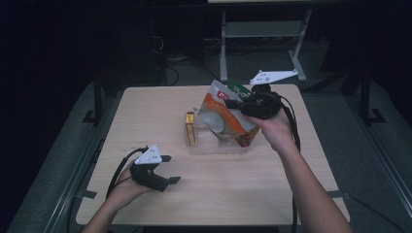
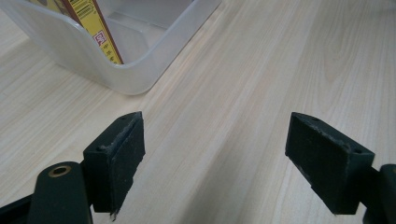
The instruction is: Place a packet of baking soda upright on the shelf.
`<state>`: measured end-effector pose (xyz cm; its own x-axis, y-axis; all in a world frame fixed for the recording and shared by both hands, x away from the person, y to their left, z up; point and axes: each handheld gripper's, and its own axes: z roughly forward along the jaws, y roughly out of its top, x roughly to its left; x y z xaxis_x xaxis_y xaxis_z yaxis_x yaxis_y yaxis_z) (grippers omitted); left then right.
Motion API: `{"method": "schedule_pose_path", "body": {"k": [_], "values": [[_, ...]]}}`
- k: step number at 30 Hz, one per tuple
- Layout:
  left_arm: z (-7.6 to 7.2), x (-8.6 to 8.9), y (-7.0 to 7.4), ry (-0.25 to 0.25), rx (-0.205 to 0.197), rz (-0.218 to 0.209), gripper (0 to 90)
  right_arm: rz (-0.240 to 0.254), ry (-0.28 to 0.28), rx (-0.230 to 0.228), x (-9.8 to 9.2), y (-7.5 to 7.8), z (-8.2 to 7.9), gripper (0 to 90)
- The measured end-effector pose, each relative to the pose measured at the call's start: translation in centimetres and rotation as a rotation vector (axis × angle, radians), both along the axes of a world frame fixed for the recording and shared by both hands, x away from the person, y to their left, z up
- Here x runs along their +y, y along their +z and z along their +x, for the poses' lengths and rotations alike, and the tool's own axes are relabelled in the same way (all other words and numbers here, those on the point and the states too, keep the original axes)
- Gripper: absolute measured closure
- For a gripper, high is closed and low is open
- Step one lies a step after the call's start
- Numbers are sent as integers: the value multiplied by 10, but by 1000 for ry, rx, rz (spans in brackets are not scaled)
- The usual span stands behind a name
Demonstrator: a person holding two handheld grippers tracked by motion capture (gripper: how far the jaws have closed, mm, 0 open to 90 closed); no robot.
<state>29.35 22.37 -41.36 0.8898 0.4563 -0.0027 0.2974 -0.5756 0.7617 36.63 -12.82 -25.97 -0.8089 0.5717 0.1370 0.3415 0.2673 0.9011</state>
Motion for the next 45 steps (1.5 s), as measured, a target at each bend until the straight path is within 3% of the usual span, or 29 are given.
{"method": "schedule_pose_path", "body": {"k": [11, 22, 28, 33, 40, 45], "values": [[0, 0, 0, -1, 3, 12, 193, -2, -65, 10, 19, -3, 15, 900], [2, 1, 0, -4, 7, 30, 193, 14, -132, 84, 24, -18, 28, 900], [1, -1, -2, -2, 17, 26, 193, 4, -160, 91, 24, -20, 34, 900], [1, -3, -3, -5, 24, 34, 192, -1, -166, 105, 27, -18, 37, 900], [1, -4, -3, -10, 18, 31, 190, -25, -174, 88, 42, -11, 35, 900], [0, -3, -3, -10, 21, 32, 190, -24, -179, 112, 52, -14, 35, 900]]}}
